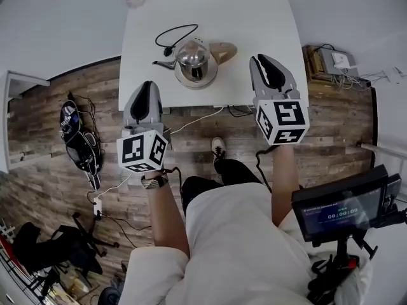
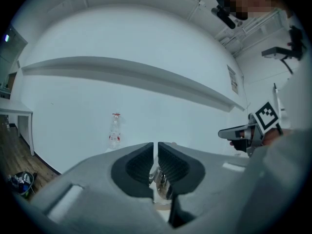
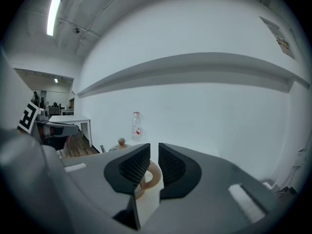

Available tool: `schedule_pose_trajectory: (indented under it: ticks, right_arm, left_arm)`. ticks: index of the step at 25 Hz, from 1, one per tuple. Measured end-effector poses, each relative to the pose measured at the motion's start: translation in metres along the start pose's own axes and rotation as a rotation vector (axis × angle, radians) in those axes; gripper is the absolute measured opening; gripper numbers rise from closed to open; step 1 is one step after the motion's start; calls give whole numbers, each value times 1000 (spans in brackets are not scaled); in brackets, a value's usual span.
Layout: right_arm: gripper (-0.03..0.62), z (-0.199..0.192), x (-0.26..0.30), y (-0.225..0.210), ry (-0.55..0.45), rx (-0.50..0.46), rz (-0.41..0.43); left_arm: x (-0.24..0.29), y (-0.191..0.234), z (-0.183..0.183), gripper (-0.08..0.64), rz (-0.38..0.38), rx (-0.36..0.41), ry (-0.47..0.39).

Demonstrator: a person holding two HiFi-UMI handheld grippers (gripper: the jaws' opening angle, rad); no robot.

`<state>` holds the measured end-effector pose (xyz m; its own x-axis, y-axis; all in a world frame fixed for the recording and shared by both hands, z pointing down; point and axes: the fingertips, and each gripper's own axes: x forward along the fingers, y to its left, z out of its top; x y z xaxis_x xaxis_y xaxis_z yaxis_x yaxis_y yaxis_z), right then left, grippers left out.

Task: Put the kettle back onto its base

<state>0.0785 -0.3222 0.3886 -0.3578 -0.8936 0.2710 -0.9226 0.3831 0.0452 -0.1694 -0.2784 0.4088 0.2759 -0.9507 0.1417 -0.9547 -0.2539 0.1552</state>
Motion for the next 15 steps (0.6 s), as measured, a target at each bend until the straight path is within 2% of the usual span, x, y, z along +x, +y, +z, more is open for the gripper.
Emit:
schedule_pose_trajectory:
  ticks: [6,10,15]
  right_arm:
    - [3,63,-24,-4,-115,-38,30]
    - [3,101,-42,-8,-156,-95,16]
    - [2,164,-87,3,-221,-140,-36]
  left_arm:
    - [-11,-24,57,6,-16,121,-45]
    - [-14,-41,97,6,-5,227,-71]
    - [-48,-57,161,6,-30,252,-156]
